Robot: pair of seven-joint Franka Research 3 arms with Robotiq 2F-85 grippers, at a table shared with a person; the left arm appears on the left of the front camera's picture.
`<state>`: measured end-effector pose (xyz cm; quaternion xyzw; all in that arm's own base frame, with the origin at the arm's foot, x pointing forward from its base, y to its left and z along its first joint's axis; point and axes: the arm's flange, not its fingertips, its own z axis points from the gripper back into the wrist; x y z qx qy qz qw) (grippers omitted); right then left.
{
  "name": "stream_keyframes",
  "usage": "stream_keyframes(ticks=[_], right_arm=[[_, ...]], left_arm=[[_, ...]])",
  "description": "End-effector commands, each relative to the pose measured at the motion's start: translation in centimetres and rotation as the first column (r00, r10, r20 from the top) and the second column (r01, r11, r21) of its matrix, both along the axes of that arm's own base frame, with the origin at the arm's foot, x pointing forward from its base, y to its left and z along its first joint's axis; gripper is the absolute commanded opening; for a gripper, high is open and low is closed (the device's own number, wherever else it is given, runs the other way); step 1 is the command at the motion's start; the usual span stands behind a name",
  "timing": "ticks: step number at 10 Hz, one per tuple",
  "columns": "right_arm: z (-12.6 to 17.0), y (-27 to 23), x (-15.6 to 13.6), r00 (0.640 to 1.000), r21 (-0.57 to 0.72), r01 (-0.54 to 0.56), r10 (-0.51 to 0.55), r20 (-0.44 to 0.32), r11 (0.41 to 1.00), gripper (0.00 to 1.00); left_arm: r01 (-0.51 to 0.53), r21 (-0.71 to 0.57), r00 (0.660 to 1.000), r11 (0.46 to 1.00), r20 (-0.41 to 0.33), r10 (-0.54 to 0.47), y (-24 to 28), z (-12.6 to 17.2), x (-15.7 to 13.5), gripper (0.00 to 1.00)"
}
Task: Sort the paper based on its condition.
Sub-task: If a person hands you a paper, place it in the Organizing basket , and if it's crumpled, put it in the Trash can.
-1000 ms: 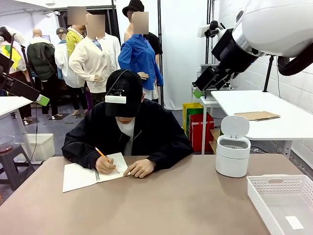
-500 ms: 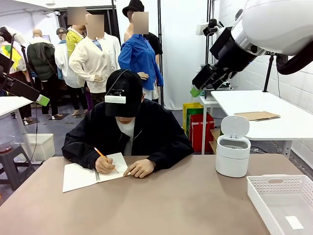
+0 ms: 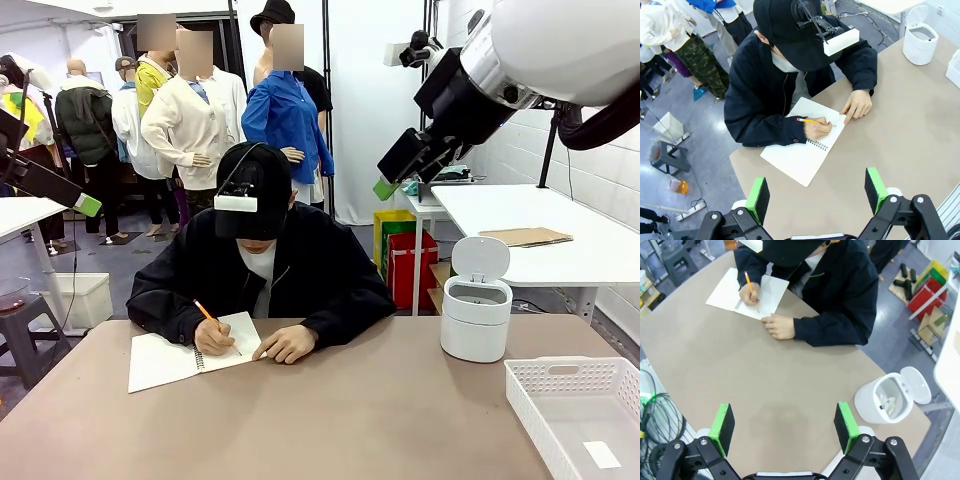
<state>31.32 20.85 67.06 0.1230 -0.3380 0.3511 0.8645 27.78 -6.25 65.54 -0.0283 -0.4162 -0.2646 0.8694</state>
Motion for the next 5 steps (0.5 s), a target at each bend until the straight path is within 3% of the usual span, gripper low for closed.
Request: stream_keyframes(ticks=[1,5], right_arm=[[-0.56,-0.4,-1.24,0.999,0.002,0.044,-0.044,-0.005,0.999,1.0],[-0.44,-0.65,-2.18,0.994,0.0,0.109,-0.109,0.018,0.994,1.0]], left_arm=[[0.0,0.0,1.0,1.0,-0.008,0.0,0.13,-0.09,-0.17,1.0],[0.0,0.0,1.0,1.0,-0.008,0.0,0.13,-0.09,-0.17,1.0]])
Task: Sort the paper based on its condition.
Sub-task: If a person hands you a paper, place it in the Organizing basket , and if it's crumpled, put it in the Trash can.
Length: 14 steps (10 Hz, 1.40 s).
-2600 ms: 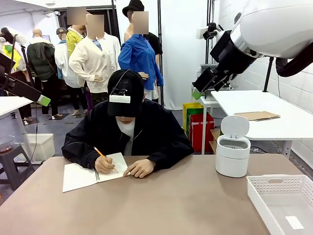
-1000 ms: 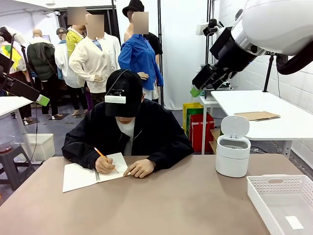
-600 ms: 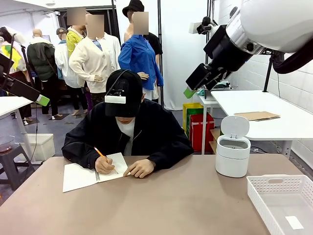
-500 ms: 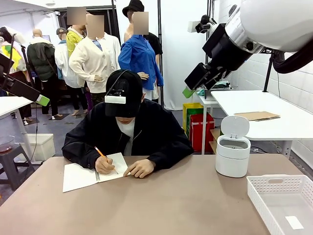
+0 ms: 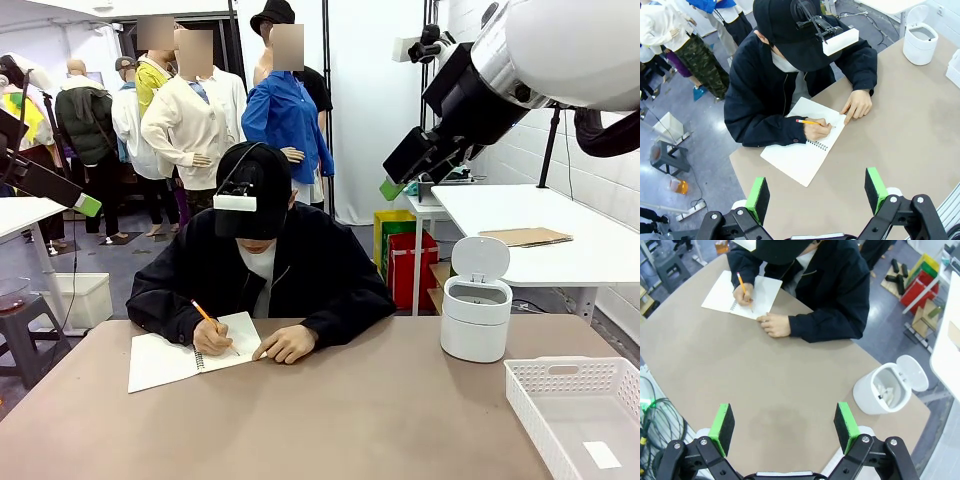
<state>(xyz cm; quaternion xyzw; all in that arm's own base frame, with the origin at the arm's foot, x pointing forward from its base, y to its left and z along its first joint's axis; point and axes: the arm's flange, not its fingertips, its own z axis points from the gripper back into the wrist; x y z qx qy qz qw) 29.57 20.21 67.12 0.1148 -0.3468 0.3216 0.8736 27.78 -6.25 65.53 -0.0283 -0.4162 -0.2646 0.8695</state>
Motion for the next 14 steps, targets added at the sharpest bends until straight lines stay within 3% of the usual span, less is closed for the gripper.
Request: stream_keyframes(ticks=[1,7,14], right_arm=[[-0.5,0.1,-0.5,0.999,-0.002,0.04,-0.04,0.018,0.999,1.0],[-0.3,-0.2,-0.3,0.999,0.007,0.025,-0.026,0.046,1.0,1.0],[0.7,-0.2,-0.6,0.999,0.02,0.02,-0.02,0.027,1.0,1.0]], left_arm=[[0.0,0.0,1.0,1.0,-0.008,0.0,0.1,-0.1,-0.2,1.0],[0.0,0.0,1.0,1.0,-0.008,0.0,0.1,-0.1,-0.2,1.0],[0.0,0.0,1.0,1.0,-0.008,0.0,0.1,-0.1,-0.2,1.0]])
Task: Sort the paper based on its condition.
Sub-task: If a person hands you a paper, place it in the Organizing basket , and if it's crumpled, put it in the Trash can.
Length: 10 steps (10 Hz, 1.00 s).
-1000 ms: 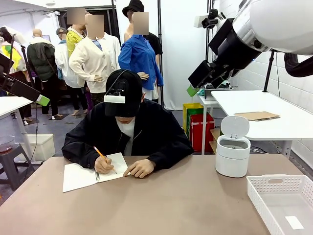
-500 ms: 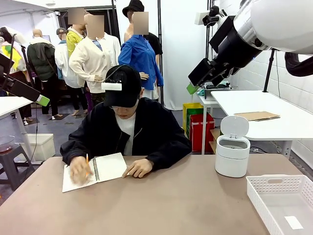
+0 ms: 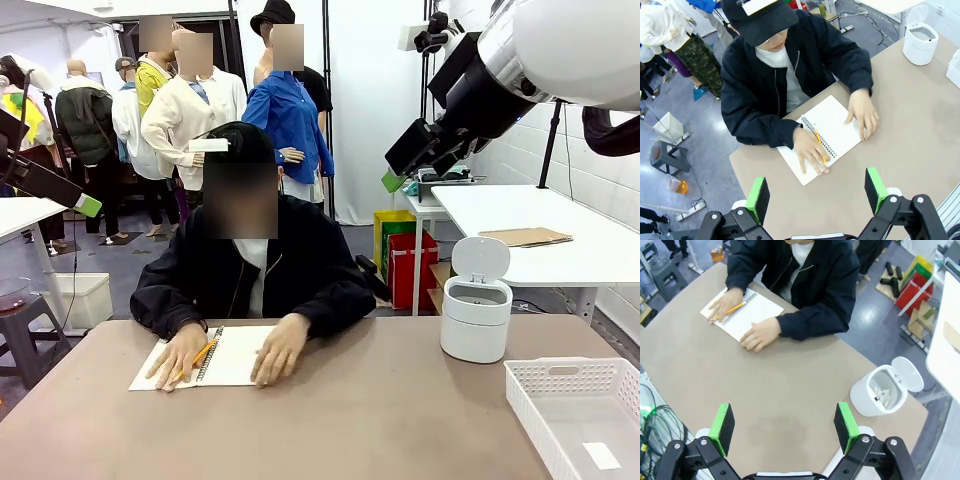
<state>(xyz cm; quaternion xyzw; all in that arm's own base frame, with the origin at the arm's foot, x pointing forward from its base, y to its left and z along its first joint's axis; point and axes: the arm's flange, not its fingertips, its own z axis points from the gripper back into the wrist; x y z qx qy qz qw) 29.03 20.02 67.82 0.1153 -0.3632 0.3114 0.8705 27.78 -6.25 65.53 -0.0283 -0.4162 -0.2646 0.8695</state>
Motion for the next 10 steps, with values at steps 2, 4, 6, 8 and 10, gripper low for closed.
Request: stream_keyframes(ticks=[2,4,6,8,10], right_arm=[[-0.04,0.0,-0.01,1.0,0.0,0.001,-0.001,-0.001,1.0,1.0],[-0.04,0.0,-0.01,1.0,0.0,0.001,-0.001,-0.001,1.0,1.0],[-0.04,0.0,-0.01,1.0,0.0,0.001,-0.001,-0.001,1.0,1.0],[-0.04,0.0,-0.01,1.0,0.0,0.001,-0.001,-0.001,1.0,1.0],[-0.04,0.0,-0.01,1.0,0.0,0.001,-0.001,-0.001,1.0,1.0]], left_arm=[[0.0,0.0,1.0,1.0,-0.008,0.0,0.14,-0.08,-0.17,1.0],[0.0,0.0,1.0,1.0,-0.008,0.0,0.14,-0.08,-0.17,1.0],[0.0,0.0,1.0,1.0,-0.008,0.0,0.14,-0.08,-0.17,1.0],[0.0,0.0,1.0,1.0,-0.008,0.0,0.14,-0.08,-0.17,1.0],[0.0,0.0,1.0,1.0,-0.008,0.0,0.14,-0.08,-0.17,1.0]])
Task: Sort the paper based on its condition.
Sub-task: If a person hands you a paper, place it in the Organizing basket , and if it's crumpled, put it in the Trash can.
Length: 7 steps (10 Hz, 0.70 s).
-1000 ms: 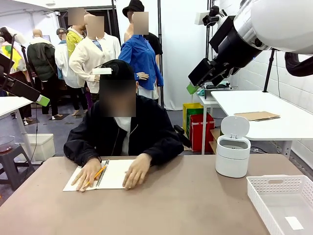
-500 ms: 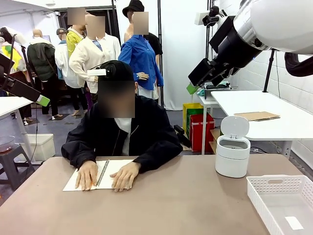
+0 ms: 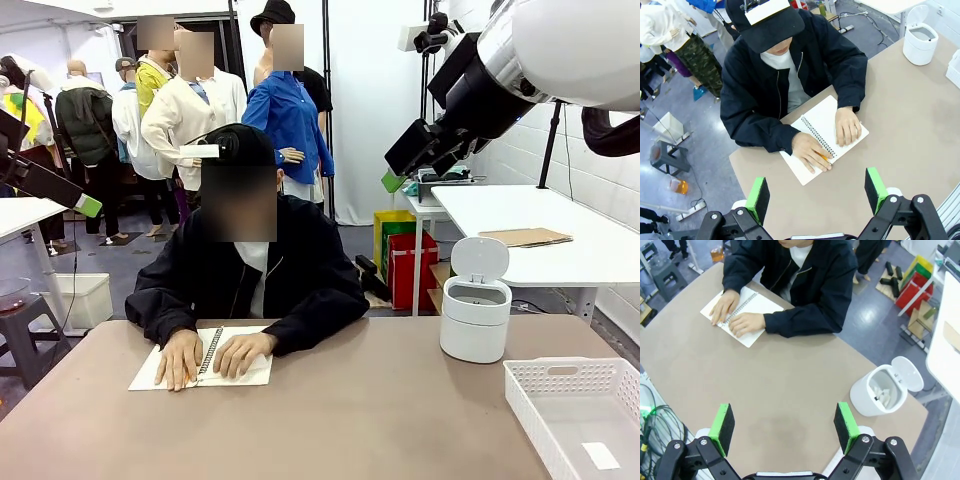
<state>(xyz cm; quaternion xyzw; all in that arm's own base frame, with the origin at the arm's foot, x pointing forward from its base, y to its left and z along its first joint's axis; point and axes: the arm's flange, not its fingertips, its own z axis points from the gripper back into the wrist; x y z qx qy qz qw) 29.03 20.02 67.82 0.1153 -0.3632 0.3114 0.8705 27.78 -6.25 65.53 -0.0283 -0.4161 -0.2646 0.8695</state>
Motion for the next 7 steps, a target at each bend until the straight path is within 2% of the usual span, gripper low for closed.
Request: stream_keyframes(ticks=[1,7], right_arm=[[-0.04,0.0,-0.01,1.0,0.0,0.001,-0.001,-0.001,1.0,1.0],[-0.04,0.0,-0.01,1.0,0.0,0.001,-0.001,-0.001,1.0,1.0]], left_arm=[[0.0,0.0,1.0,1.0,-0.008,0.0,0.14,-0.08,-0.17,1.0],[0.0,0.0,1.0,1.0,-0.008,0.0,0.14,-0.08,-0.17,1.0]])
